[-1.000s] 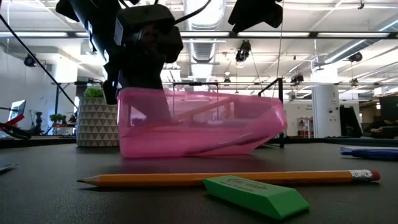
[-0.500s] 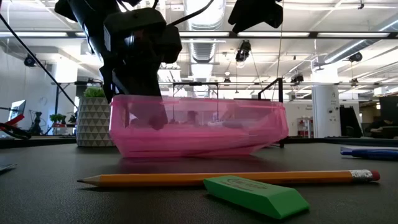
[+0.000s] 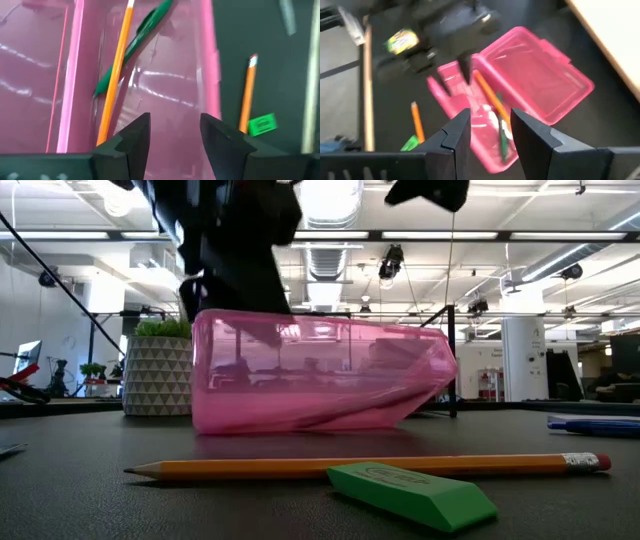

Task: Pack school essentials
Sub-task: Put the orange pencil into the red supply box

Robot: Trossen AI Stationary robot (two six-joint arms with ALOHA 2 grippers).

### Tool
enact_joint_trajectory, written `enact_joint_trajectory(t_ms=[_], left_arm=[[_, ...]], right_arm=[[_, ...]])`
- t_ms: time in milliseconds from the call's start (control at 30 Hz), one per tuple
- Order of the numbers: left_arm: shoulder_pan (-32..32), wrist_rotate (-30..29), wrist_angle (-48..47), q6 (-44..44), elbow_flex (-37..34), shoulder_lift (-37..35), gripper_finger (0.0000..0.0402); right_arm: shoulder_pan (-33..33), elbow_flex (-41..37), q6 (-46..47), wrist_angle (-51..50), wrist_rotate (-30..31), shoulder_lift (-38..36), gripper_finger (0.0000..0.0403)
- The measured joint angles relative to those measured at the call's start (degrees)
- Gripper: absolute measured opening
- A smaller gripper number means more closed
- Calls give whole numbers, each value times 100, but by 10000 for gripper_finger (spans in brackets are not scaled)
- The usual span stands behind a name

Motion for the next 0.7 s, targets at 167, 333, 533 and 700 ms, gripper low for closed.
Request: enact_joint_trajectory(t_ms=[167, 333, 533, 700], left_arm=[[47, -35, -17, -2, 0, -426, 156], [37, -35, 10, -22, 0, -1007, 156], [-96, -26, 42, -47, -4, -1660, 156], [-306, -20, 52, -50, -4, -2074, 156]], right_arm=[[570, -14, 675, -115, 1, 13, 130], [1171, -31, 1501, -336, 14, 202, 130], [1669, -29, 1990, -194, 25, 731, 130], [1877, -31, 1800, 35, 27, 1328, 130]])
